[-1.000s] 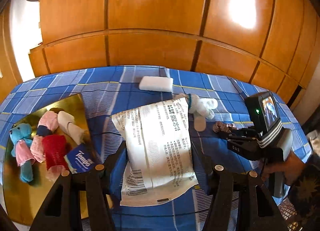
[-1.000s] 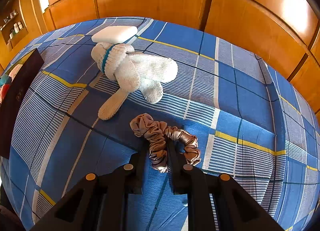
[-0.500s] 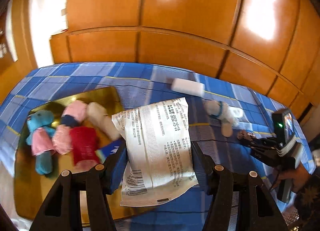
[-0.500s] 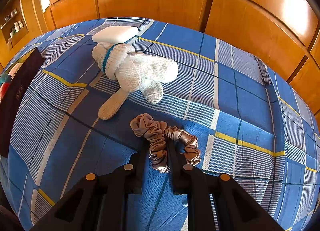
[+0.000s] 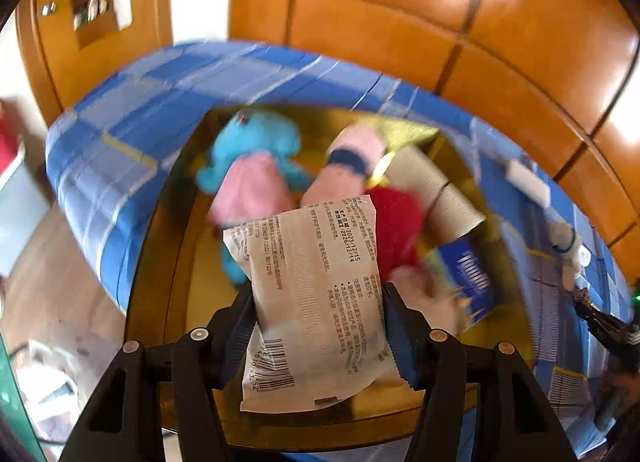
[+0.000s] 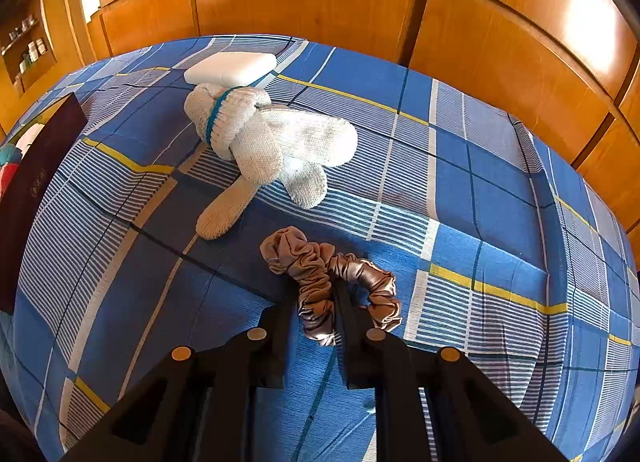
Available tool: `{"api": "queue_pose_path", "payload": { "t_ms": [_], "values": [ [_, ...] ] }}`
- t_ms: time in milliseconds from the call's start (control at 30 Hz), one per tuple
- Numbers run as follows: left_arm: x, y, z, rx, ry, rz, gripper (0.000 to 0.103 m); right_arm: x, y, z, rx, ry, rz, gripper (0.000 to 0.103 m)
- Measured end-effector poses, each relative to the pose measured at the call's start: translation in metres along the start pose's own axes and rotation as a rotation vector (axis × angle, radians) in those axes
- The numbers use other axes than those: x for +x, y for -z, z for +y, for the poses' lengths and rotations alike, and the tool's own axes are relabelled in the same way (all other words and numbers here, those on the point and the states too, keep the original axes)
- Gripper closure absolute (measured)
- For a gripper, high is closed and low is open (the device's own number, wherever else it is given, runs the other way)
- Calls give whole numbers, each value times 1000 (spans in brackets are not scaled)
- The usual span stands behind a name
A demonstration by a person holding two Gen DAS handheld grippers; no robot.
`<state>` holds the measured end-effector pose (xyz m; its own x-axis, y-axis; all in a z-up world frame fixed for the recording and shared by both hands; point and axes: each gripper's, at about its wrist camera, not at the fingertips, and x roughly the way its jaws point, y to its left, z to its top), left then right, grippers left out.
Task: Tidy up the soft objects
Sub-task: 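Carry the white printed packet into the gold tray and open the left tool, then carry the brown scrunchie into the gold tray and open the right tool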
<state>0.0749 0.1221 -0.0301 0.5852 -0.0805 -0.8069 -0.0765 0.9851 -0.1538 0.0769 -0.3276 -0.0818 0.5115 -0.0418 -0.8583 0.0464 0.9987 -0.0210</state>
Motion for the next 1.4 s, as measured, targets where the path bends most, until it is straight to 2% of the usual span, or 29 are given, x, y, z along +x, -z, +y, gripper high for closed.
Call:
{"api": "queue_pose_path", "payload": {
  "t_ms": [100,167,333,533,733,933,1400],
  "values": [
    [15,6,14,-36,-3,54,41,0,0,0,1,5,-1,88],
    [25,10,17,-34,-34,74,39,0,0,1,4,7,-1,88],
    [30,12,21,-45,-47,82,29,0,1,2,2,11,-8,88],
    [17,9,21,-43,-72,28,29,1,0,2,1,16,-8,88],
    [-8,2,9,2,-122,-82,29,1,0,2,0,20,-8,88],
    [-31,-3,2,24,-112,-178,29,1,0,2,5,21,-4,89],
    [-43,-2,0,34,-104,-210,29,-5,-6,7,44,7,25,89]
  ]
}}
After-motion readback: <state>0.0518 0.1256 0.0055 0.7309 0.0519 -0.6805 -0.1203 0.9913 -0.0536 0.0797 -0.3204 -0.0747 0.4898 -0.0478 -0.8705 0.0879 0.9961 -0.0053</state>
